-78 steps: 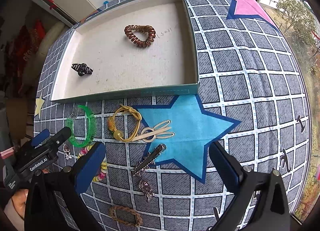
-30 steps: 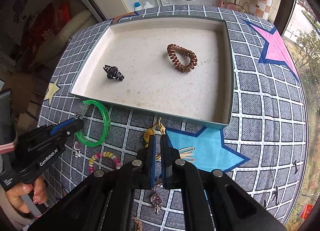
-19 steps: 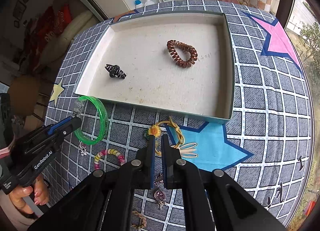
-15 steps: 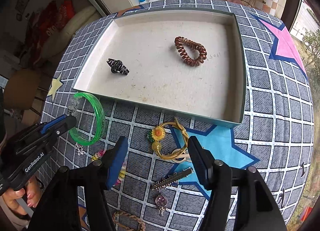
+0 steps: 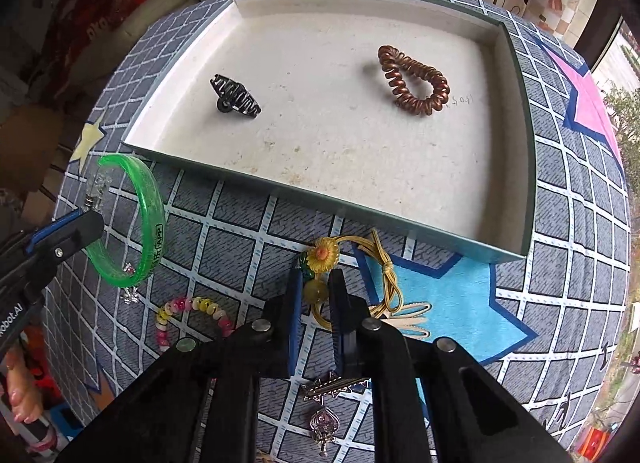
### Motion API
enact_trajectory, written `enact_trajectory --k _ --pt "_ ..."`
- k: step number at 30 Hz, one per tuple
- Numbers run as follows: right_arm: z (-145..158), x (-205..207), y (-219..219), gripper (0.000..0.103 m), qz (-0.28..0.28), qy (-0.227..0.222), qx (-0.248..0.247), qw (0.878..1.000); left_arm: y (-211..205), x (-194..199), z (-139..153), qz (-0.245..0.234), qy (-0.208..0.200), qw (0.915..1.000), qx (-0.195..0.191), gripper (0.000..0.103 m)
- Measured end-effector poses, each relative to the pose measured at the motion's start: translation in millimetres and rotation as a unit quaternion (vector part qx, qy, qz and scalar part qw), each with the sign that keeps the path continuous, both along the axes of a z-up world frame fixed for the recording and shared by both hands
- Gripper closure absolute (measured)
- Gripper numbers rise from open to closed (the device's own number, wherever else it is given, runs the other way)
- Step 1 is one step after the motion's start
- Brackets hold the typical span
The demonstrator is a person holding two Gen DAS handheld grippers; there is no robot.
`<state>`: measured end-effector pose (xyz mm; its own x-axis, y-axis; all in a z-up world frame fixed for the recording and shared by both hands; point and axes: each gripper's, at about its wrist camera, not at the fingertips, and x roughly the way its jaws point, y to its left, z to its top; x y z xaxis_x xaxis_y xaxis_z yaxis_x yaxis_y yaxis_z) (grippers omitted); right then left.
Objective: Organize jewelry
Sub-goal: 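Carry the bangle and yellow hair tie into the tray and open both tools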
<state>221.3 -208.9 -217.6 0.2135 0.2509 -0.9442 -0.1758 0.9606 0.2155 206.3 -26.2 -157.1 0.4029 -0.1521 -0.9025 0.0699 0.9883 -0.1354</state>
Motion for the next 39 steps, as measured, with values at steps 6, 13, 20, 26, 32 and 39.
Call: enact_trajectory --k 6,13,20,26,32,39 --pt "32.7 -4.0 -20.7 0.089 -0.012 -0.019 0.049 0.999 -6.9 3.8 9.7 -0.012 -0.01 0.9999 -0.004 0.078" --pt "66.5 6.1 -37.5 0.089 -0.032 -0.043 0.079 0.995 -19.8 19.0 23.3 -0.026 -0.026 0.9993 -0.007 0.078" --pt "81.1 30.9 -45.4 0.089 -0.041 -0.061 0.084 0.994 -32.1 45.4 29.8 -0.03 -0.035 0.9988 -0.017 0.078" --pt "79.0 60.0 -57.3 0.089 -0.059 -0.068 0.088 0.992 -48.5 75.3 28.7 -0.033 -0.041 0.9985 -0.015 0.078" --pt "72.3 92.4 -70.9 0.089 -0.081 -0.071 0.09 0.99 -67.6 105.9 20.9 -0.039 -0.044 0.9983 -0.005 0.078" --pt "59.1 125.2 -83.1 0.089 -0.092 -0.065 0.092 0.989 -85.3 139.1 4.6 -0.034 -0.039 0.9986 0.01 0.078"
